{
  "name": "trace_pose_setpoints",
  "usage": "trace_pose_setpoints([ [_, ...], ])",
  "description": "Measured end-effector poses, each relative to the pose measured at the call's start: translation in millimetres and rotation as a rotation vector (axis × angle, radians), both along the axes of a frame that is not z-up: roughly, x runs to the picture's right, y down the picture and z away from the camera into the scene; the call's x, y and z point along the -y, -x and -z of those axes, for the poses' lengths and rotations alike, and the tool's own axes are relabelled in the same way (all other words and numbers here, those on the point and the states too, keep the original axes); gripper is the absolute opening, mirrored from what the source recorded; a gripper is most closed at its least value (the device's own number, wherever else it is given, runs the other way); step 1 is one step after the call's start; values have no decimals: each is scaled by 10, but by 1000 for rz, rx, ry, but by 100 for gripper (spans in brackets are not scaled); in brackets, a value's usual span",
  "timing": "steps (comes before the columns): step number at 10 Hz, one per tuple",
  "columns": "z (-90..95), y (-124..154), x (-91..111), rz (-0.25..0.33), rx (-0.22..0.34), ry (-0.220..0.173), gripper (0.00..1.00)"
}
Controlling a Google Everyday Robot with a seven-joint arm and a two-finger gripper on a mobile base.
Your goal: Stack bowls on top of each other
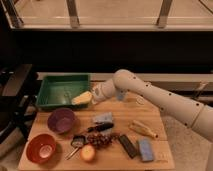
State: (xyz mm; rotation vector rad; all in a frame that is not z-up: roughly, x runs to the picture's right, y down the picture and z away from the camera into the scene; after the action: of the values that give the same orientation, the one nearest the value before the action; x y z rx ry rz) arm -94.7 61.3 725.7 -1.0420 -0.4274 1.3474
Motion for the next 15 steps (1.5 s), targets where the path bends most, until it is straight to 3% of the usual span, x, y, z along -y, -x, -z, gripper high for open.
trace_pose_setpoints([
  [5,-4,-3,9,0,-1,0,80],
  [7,-86,53,28,27,-13,6,80],
  [9,-328,219,-59,62,-30,37,80],
  [12,-735,488,-349,129,-56,60,80],
  [15,-1082,731,-619,197,-80,113,80],
])
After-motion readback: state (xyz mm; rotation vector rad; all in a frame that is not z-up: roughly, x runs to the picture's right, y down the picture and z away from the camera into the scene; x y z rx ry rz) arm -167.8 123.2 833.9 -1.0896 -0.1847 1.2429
